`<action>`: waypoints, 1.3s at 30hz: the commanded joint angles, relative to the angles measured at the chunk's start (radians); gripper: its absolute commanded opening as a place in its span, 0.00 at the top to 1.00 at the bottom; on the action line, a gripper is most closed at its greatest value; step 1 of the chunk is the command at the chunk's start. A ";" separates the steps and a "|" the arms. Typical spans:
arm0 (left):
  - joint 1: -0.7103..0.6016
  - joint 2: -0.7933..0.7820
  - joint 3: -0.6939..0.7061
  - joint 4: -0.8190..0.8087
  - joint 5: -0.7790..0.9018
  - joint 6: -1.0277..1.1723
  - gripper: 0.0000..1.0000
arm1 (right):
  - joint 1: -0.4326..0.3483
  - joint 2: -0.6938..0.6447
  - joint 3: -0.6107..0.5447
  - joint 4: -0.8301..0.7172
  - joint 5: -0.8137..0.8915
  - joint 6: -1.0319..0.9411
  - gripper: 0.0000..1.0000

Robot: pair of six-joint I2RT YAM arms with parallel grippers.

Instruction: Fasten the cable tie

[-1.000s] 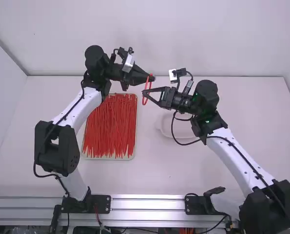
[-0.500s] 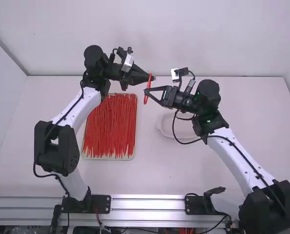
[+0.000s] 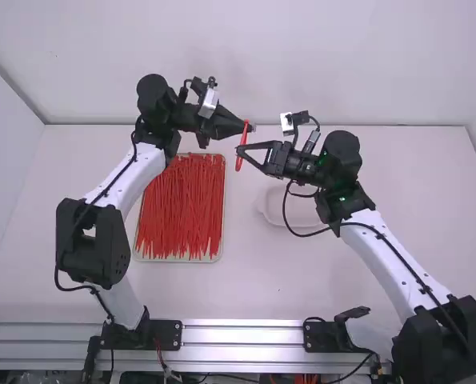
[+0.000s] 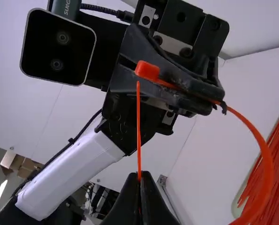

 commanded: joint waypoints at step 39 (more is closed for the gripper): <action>-0.023 -0.001 -0.003 0.029 0.014 0.012 0.98 | -0.037 0.001 -0.008 0.034 -0.009 0.056 1.00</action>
